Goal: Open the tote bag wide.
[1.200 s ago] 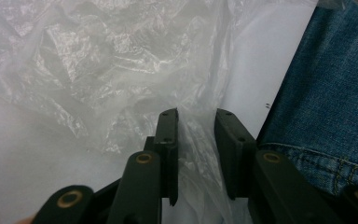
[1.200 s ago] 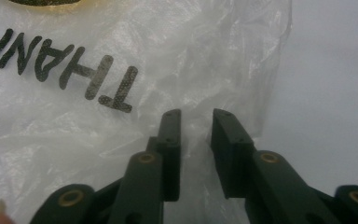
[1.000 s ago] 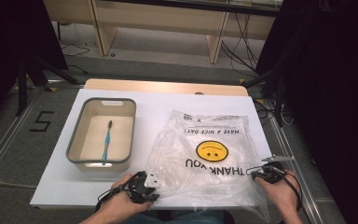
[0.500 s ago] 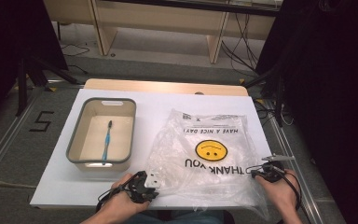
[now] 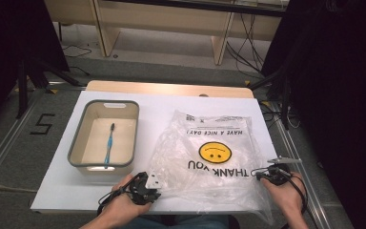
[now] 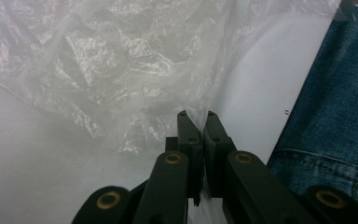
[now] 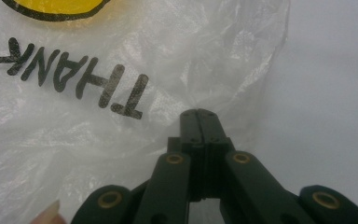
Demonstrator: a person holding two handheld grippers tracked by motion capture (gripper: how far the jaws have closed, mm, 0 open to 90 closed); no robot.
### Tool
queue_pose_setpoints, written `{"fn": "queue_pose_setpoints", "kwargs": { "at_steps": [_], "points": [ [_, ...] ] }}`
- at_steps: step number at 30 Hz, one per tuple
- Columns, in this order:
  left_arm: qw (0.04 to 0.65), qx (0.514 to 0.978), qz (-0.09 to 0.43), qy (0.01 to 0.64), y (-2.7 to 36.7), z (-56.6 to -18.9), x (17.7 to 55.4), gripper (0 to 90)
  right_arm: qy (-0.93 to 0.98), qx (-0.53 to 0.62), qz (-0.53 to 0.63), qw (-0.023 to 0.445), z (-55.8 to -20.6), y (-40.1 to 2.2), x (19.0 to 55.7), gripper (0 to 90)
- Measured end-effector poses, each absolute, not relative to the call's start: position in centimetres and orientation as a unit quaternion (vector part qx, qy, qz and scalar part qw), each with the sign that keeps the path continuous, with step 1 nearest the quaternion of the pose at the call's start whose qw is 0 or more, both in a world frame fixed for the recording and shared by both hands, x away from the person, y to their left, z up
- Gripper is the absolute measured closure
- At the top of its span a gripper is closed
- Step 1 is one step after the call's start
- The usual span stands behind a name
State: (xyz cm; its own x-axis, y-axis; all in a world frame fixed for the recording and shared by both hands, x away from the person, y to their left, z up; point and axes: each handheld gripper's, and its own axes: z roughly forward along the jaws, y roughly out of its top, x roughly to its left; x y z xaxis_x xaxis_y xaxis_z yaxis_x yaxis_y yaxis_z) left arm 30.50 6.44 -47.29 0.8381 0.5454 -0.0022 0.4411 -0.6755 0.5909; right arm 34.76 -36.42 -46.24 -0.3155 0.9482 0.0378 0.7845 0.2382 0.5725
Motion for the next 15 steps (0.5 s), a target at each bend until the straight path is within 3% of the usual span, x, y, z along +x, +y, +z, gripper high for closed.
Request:
{"fn": "queue_pose_setpoints", "kwargs": {
  "at_steps": [15],
  "points": [
    [0.297, 0.898, 0.135, 0.297, 5.9, -46.5, 33.0, 88.3, 0.754, 0.573, 0.272, 0.174, -45.9, -36.3, 35.2, 90.0]
  ]
}}
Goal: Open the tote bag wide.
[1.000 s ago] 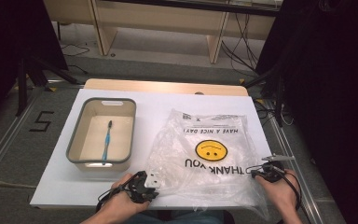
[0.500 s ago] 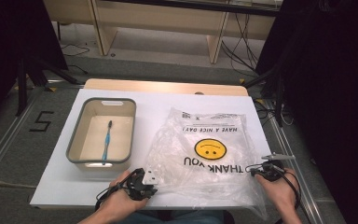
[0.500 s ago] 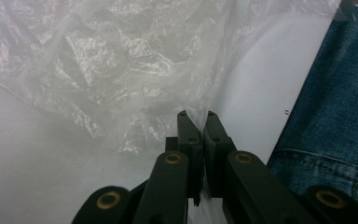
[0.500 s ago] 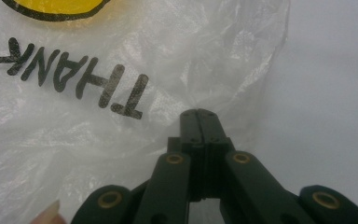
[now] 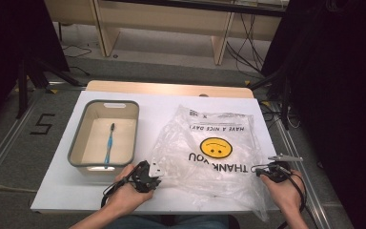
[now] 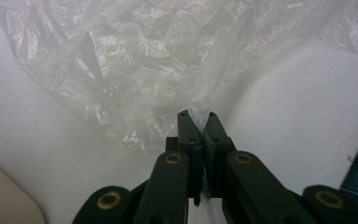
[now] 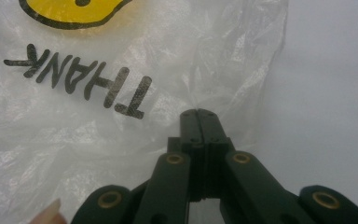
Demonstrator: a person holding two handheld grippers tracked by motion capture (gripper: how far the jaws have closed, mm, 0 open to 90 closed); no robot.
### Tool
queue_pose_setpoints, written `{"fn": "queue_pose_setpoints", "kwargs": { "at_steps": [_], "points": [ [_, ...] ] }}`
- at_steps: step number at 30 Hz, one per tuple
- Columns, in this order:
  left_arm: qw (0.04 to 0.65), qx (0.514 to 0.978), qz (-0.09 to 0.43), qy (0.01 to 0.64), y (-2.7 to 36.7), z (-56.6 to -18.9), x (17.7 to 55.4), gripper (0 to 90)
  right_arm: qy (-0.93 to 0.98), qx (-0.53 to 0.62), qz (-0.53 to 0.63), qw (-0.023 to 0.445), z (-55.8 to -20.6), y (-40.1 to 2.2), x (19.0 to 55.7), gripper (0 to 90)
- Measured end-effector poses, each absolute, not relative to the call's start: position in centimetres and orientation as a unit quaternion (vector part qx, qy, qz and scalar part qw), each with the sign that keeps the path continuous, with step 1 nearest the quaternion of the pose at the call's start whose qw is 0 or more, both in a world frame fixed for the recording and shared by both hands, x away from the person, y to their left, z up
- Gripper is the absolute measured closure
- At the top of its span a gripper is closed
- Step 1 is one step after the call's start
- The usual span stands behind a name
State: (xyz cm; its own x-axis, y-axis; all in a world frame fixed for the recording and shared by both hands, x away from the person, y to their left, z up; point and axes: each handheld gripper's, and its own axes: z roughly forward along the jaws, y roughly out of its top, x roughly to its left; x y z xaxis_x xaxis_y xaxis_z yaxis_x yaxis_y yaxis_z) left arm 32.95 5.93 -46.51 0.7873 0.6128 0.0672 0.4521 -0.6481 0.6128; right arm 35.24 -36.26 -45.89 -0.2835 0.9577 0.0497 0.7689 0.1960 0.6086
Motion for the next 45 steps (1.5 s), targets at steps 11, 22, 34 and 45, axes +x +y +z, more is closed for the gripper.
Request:
{"fn": "queue_pose_setpoints", "kwargs": {
  "at_steps": [11, 22, 34, 45],
  "points": [
    [0.303, 0.885, 0.156, 0.318, 4.5, -45.3, 35.7, 88.4, 0.744, 0.58, 0.282, 0.175, -45.7, -36.4, 35.1, 90.0],
    [0.296, 0.871, 0.186, 0.345, 2.7, -44.3, 38.9, 88.3, 0.743, 0.581, 0.287, 0.168, -45.7, -36.2, 34.7, 90.0],
    [0.294, 0.853, 0.211, 0.376, 1.2, -43.5, 43.3, 87.5, 0.742, 0.579, 0.299, 0.156, -45.6, -35.7, 34.4, 90.0],
    [0.294, 0.832, 0.241, 0.404, 1.6, -43.8, 45.9, 52.1, 0.744, 0.576, 0.309, 0.136, -45.9, -34.6, 34.3, 90.0]
  ]
}}
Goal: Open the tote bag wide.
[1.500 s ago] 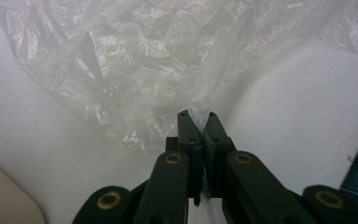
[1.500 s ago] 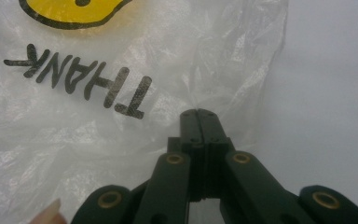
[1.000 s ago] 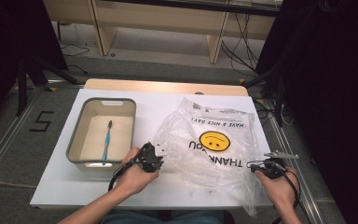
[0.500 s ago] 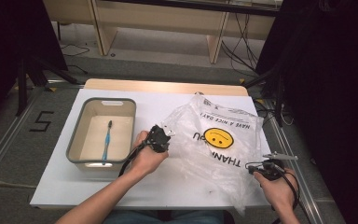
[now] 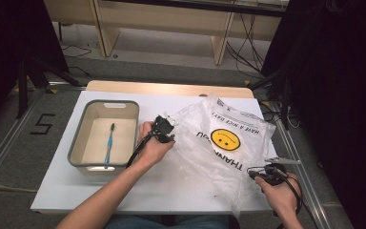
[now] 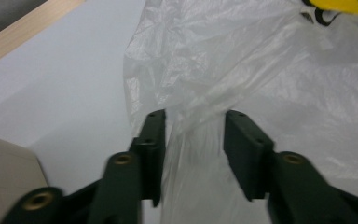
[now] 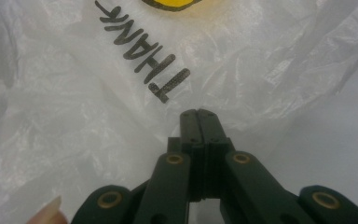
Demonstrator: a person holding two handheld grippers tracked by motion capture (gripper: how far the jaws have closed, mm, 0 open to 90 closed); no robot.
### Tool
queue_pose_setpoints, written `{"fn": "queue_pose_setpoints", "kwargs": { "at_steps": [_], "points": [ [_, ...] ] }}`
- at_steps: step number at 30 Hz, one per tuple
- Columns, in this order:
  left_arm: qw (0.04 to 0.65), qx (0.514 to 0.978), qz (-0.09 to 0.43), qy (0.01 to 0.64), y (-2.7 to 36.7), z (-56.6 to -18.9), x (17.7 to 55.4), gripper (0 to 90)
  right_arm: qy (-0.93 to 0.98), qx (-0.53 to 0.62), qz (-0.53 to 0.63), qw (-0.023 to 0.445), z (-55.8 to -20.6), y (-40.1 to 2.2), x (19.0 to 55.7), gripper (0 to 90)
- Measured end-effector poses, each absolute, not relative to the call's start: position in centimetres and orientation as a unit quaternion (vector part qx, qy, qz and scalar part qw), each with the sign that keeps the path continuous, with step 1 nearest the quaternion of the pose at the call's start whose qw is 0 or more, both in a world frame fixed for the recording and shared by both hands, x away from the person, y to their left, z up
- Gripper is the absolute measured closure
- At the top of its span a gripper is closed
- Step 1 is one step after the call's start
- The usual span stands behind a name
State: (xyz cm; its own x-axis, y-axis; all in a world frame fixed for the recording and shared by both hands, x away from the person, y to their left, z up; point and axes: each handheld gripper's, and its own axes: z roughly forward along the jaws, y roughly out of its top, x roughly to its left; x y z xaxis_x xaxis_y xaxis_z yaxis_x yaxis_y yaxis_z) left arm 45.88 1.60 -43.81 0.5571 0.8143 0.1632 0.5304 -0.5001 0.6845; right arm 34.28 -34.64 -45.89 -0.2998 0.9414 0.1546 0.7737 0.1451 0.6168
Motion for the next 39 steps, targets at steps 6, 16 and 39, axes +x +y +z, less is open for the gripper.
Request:
{"fn": "queue_pose_setpoints", "kwargs": {
  "at_steps": [6, 16, 39],
  "points": [
    [0.31, 0.822, 0.258, 0.402, 2.3, -42.5, 45.0, 28.2, 0.743, 0.575, 0.318, 0.125, -46.2, -33.8, 34.3, 90.0],
    [0.338, 0.821, 0.266, 0.375, 3.2, -40.2, 42.7, 20.8, 0.748, 0.57, 0.322, 0.107, -46.3, -31.9, 33.9, 84.6],
    [0.374, 0.837, 0.211, 0.339, 4.2, -42.3, 39.4, 30.5, 0.719, 0.542, 0.365, 0.236, -43.2, -32.2, 32.7, 44.7]
  ]
}}
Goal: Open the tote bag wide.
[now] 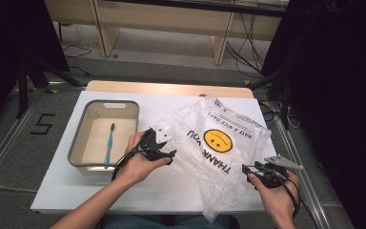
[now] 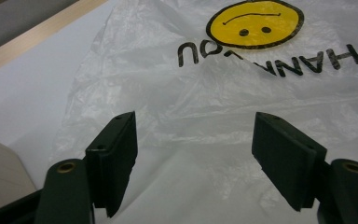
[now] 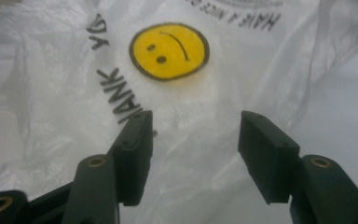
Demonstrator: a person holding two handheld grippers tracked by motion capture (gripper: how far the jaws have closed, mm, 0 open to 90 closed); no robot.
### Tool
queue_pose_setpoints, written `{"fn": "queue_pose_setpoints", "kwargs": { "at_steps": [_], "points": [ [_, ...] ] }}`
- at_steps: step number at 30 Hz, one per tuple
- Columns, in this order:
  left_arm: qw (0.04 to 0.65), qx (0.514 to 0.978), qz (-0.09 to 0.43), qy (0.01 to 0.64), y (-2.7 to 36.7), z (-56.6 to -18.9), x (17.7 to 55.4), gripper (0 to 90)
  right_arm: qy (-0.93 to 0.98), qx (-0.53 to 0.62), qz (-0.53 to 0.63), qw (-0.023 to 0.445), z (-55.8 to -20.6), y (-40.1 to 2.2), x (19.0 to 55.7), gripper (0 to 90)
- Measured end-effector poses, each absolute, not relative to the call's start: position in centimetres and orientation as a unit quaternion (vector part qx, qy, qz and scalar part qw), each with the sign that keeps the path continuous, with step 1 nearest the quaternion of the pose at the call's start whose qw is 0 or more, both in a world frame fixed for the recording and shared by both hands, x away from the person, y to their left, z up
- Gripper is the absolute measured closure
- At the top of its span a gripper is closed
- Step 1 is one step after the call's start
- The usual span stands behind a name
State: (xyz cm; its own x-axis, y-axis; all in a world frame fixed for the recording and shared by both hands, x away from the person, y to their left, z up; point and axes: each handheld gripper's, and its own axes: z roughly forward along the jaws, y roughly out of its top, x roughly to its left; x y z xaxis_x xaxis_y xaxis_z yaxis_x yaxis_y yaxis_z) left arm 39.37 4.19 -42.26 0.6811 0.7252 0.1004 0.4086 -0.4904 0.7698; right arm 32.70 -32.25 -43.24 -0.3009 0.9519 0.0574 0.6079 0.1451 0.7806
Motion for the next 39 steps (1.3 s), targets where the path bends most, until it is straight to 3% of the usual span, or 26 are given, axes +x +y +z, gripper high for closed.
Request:
{"fn": "queue_pose_setpoints", "kwargs": {
  "at_steps": [23, 39],
  "points": [
    [0.382, 0.854, 0.155, 0.317, 6.0, -44.5, 34.4, 28.9, 0.766, 0.448, 0.401, 0.227, -43.3, -29.9, 35.5, 43.4],
    [0.381, 0.858, 0.153, 0.309, 6.6, -45.4, 33.2, 28.3, 0.781, 0.422, 0.409, 0.212, -43.3, -27.4, 37.4, 43.8]
  ]
}}
